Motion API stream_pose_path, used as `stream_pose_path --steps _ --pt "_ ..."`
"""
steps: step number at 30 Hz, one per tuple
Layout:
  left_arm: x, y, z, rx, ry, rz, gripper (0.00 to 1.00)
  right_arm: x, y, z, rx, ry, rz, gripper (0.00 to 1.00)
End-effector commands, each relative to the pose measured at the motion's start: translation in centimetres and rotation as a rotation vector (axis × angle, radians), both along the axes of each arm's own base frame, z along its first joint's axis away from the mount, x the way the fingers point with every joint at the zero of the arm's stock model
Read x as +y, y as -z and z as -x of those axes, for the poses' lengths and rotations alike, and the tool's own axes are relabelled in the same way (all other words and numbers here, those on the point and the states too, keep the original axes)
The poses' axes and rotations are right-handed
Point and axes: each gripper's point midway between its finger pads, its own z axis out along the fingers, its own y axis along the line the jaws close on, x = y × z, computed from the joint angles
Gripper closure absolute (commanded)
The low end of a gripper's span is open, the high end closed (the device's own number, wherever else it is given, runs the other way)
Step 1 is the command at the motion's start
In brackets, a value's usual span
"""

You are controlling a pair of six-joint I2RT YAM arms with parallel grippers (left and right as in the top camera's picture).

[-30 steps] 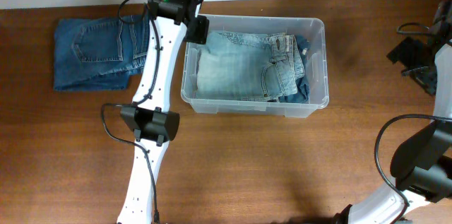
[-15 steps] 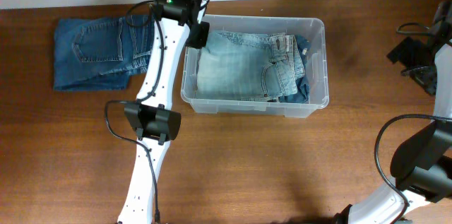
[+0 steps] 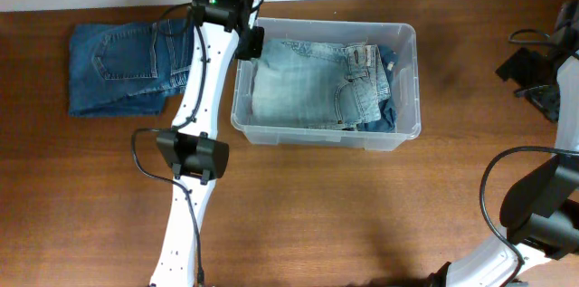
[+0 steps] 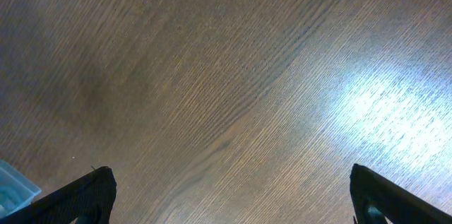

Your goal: Pack container

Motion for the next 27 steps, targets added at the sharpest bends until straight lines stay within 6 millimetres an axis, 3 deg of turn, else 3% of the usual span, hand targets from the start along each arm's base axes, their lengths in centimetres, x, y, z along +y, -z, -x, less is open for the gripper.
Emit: stream_pose_path --steps 1,9,13,21,27 --pt "2.6 1.0 -0.6 0.015 -0.069 -0.008 0.99 -0.1 0.1 0.2 0.005 0.015 0.007 0.02" --pt "6.3 1.2 -0.6 0.042 -0.312 0.04 0.99 -0.1 0.1 0.2 0.005 0.015 0.007 0.02" --pt "7.1 1.4 -0.2 0.065 -0.388 0.052 0.99 -0.1 0.1 0.2 0.005 0.015 0.007 0.02" --pt "7.0 1.4 -0.2 0.065 -0.371 0.05 0.99 -0.1 0.1 0.2 0.005 0.015 0.007 0.02" --pt "6.7 1.3 -0.3 0.063 -0.223 0.017 0.99 -0.1 0.1 0.2 0.005 0.015 0.007 0.02"
